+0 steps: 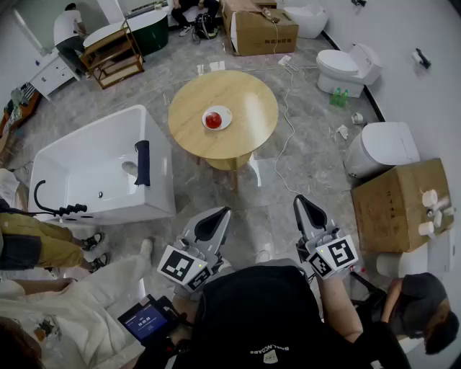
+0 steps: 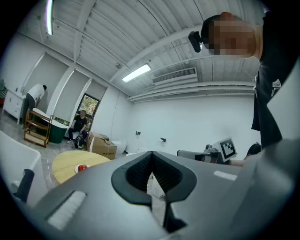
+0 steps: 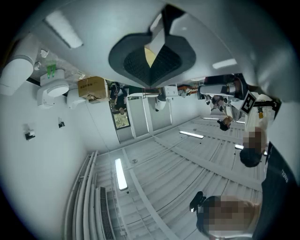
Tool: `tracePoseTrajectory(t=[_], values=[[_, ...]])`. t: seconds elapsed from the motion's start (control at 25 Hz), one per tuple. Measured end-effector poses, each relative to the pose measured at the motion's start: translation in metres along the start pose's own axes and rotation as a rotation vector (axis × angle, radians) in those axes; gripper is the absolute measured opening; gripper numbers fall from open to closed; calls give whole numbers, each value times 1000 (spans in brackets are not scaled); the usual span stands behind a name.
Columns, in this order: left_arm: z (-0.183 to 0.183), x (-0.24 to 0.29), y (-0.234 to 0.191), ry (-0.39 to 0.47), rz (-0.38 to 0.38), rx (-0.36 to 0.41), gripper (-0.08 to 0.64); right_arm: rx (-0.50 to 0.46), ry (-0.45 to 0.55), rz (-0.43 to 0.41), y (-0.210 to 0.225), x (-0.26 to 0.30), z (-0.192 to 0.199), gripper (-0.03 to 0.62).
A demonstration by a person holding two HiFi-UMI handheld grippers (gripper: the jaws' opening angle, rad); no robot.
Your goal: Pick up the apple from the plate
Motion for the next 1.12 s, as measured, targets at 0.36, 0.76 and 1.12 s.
tracePoseTrajectory(t=[0.36, 0.76, 1.12], values=[[7, 47, 4, -18, -30, -3, 20, 8, 1, 3, 47, -4, 4, 2], [12, 90, -8, -22, -133, -9, 84, 79, 24, -11, 96, -11, 18, 3], [3, 136, -67, -43, -144, -26, 109, 111, 4, 43, 132, 34, 30, 3]])
Point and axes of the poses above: the fingertips, and each gripper's own axes: x forward along the fingers, y to its right, z out of its underside, the point moved 5 cm from there along -x, backward along the fingers, and after that the axes turned 11 degrees about -x, right-handed, at the moved point
